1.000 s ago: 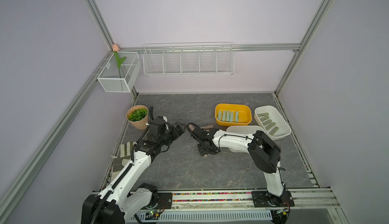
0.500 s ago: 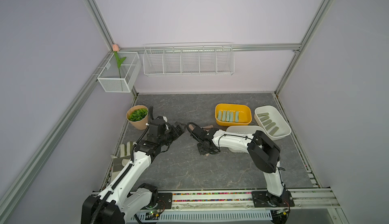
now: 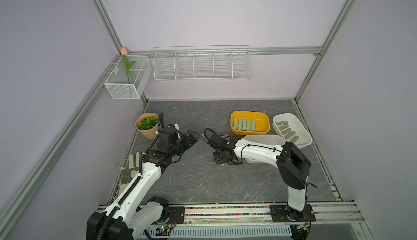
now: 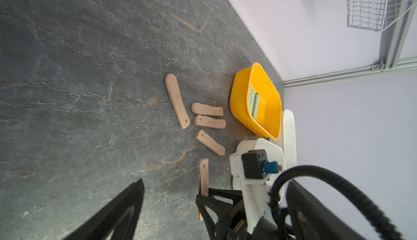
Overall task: Place the fruit knives into the storage box by color
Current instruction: Pick up the fruit knife from the center of the board, then place the fruit knife in the storage box.
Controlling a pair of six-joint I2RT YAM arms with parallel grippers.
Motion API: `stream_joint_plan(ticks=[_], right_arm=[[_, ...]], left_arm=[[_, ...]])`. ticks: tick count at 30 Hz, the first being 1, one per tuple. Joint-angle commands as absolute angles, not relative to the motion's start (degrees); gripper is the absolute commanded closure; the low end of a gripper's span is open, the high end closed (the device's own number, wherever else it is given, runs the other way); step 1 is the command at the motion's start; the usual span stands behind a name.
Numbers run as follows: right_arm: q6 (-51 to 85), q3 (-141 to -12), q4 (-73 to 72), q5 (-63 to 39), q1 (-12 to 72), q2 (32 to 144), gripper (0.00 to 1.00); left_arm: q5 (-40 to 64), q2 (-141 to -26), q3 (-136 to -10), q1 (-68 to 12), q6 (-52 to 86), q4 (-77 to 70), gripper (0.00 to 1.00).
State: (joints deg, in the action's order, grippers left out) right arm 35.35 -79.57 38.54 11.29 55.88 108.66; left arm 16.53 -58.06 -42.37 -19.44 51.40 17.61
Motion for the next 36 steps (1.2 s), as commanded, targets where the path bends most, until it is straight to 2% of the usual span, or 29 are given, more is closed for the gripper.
stream_joint_plan(ticks=[1,9,21,26,36], right_arm=[[35.88,-78.06,38.23,11.67,54.20,103.12,0.72],[33.82,-72.28,37.91,9.81,46.42,91.08,0.72],[25.49,-57.53,35.94,3.05,28.91,77.65,0.72],[22.50,-54.33,33.94,-1.45,23.73,77.93,0.73],[20.31,-54.24,31.15,-3.84,22.07,84.75,0.75]], left_arm=[[17.20,-56.89,-45.07,-19.06,51.32,18.56,0.01],[19.51,-59.31,-48.78,-20.73,51.33,17.61,0.01],[14.67,-73.93,-61.86,-35.11,50.63,16.28,0.01],[14.30,-81.11,-67.23,-40.37,50.52,15.71,0.01],[15.05,-88.48,-70.93,-44.38,50.36,15.17,0.01]])
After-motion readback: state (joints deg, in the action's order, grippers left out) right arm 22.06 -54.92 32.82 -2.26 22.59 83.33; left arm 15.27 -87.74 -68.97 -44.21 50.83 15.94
